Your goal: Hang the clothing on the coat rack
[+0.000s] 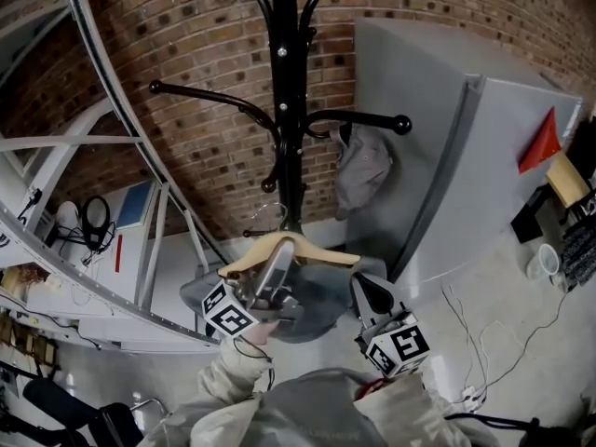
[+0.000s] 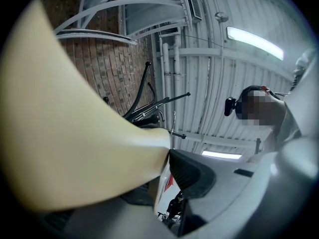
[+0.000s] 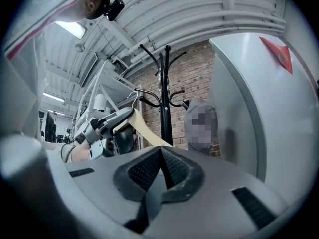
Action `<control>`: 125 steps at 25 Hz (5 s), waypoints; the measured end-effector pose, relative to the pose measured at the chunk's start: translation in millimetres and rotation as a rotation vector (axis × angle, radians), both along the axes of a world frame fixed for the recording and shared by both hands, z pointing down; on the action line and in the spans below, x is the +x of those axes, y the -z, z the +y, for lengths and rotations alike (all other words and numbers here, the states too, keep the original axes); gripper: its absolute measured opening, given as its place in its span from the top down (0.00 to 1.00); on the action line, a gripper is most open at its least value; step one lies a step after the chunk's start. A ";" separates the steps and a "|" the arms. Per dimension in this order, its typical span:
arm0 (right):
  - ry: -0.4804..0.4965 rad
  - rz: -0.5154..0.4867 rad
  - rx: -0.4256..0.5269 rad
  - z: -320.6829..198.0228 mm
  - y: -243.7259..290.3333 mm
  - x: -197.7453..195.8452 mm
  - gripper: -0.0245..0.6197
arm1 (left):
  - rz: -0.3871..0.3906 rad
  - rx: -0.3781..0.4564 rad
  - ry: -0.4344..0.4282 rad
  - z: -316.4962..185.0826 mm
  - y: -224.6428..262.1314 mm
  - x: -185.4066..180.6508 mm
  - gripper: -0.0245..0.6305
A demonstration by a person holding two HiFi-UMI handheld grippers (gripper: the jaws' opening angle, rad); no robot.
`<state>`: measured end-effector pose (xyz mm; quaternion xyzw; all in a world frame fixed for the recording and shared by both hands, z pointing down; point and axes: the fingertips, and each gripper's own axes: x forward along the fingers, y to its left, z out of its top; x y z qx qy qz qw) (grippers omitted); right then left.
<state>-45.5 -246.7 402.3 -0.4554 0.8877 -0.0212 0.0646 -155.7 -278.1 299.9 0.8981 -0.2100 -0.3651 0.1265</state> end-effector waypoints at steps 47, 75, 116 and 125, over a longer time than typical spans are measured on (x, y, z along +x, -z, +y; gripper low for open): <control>0.037 0.015 -0.049 -39.7 -12.3 16.2 0.93 | 0.031 -0.082 0.077 -92.8 -21.9 1.3 0.81; 0.154 -0.031 -0.161 -5.8 -57.5 43.4 0.93 | -0.150 -0.284 0.288 -58.3 -108.1 11.4 0.80; 0.127 0.121 -0.147 254.5 -53.6 -105.8 0.93 | -0.752 -0.254 0.599 272.8 -189.9 -90.0 0.95; 0.089 0.134 -0.150 275.9 -53.9 -98.1 0.93 | -0.751 -0.229 0.559 298.0 -188.5 -77.0 0.95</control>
